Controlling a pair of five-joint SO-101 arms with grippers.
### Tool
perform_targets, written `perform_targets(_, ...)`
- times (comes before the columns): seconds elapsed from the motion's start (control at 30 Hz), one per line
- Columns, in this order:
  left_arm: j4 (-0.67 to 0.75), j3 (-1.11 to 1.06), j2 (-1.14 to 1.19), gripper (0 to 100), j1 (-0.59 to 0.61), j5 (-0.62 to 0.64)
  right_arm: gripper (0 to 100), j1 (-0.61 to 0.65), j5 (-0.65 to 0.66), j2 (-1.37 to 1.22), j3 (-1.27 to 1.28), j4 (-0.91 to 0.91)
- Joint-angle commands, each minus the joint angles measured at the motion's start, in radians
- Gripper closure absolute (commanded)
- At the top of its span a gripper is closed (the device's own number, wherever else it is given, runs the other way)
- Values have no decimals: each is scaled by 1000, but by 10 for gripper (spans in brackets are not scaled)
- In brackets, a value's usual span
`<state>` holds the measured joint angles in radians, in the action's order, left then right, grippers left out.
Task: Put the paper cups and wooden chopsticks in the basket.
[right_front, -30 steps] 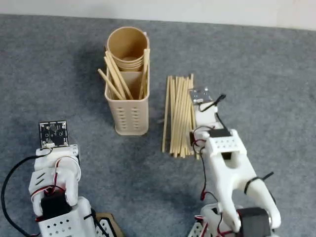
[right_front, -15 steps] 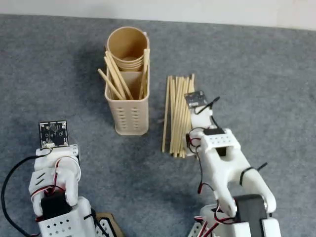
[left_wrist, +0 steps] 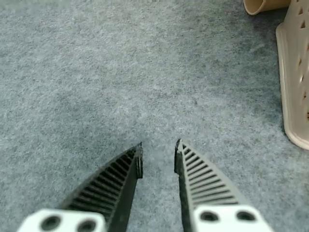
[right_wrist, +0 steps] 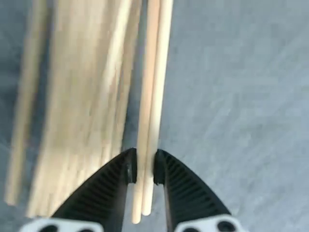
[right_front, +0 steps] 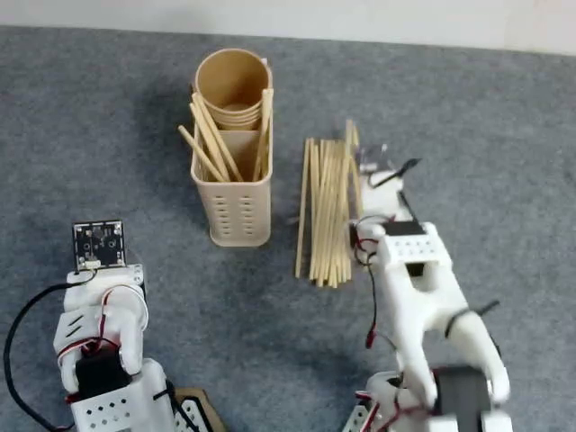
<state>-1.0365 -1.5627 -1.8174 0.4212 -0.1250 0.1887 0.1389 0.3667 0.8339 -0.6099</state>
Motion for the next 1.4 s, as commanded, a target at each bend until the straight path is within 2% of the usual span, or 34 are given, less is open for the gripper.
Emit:
perform_targets(0.0,23,4,-5,870,-15,5,994,-5,-11,248,-84,7)
perform_targets(0.13,23,2,-5,870,-41,5,988,35,-6,452,-170,18)
perform_targets(0.27,23,2,-5,870,-50,5,988,148,-5,549,-225,145)
perform_targets(0.57,23,1,-5,870,-50,5,992,374,66,553,-231,487)
perform_targets(0.7,23,-1,-5,870,-50,5,992,513,66,526,-216,565)
perform_targets(0.8,23,-5,-5,870,-50,3,992,559,66,437,-194,648)
perform_targets(0.93,23,-8,-5,870,-50,0,992,565,66,332,-137,754)
perform_targets(1.27,23,-10,-5,871,-51,-28,993,493,71,355,183,960)
perform_targets(1.37,23,-10,-5,871,-51,-28,993,473,68,355,229,964)
